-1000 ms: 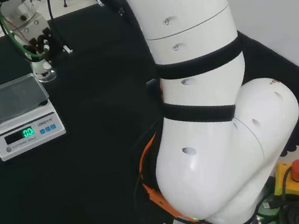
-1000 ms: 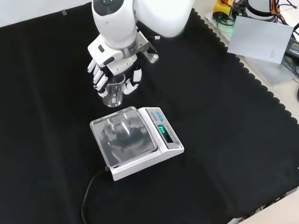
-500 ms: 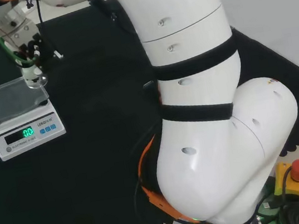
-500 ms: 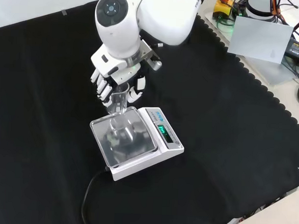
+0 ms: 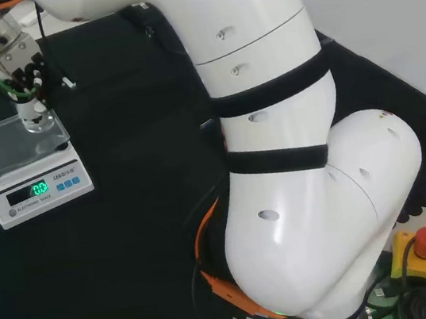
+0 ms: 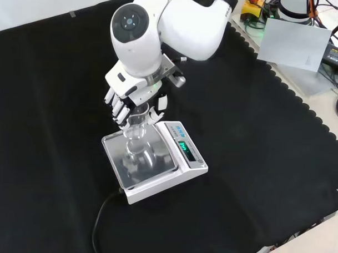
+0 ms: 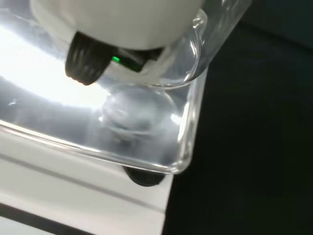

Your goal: Put the beaker on the electronic balance.

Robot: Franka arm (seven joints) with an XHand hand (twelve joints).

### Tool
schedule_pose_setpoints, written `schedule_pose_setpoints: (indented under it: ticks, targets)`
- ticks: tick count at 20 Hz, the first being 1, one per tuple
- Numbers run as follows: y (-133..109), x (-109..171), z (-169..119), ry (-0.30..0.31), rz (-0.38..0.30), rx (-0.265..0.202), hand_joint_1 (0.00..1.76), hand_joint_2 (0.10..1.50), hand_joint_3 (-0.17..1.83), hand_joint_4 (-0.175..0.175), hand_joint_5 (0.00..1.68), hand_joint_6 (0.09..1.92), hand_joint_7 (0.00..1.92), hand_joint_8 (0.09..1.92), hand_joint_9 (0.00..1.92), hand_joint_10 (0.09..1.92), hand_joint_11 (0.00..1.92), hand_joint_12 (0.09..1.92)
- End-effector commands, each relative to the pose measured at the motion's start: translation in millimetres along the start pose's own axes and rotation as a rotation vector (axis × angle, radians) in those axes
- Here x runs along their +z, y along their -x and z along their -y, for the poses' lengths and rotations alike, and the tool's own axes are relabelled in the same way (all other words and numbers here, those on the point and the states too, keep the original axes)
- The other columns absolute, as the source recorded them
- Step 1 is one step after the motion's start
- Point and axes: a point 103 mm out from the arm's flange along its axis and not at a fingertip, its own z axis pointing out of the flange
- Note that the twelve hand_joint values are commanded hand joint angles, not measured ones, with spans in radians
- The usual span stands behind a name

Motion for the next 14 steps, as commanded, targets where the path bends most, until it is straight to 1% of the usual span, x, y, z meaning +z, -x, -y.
schedule_pose_setpoints:
  ticks: [1,6,14]
  targets:
    - [-16.1,2.7,-3.3,-0.015,0.012,-0.021,1.19,0.45,0.84,0.075,0.77,1.05,0.87,0.73,1.01,0.57,0.75,1.24]
    - [-25.9,8.5,-6.6,-0.027,0.022,-0.036,1.19,0.45,0.84,0.075,0.77,1.05,0.87,0.73,1.01,0.57,0.75,1.24]
    - [-29.5,15.1,-7.7,-0.036,0.029,-0.04,1.2,0.45,0.84,0.074,0.78,1.05,0.88,0.72,1.02,0.56,0.75,1.24]
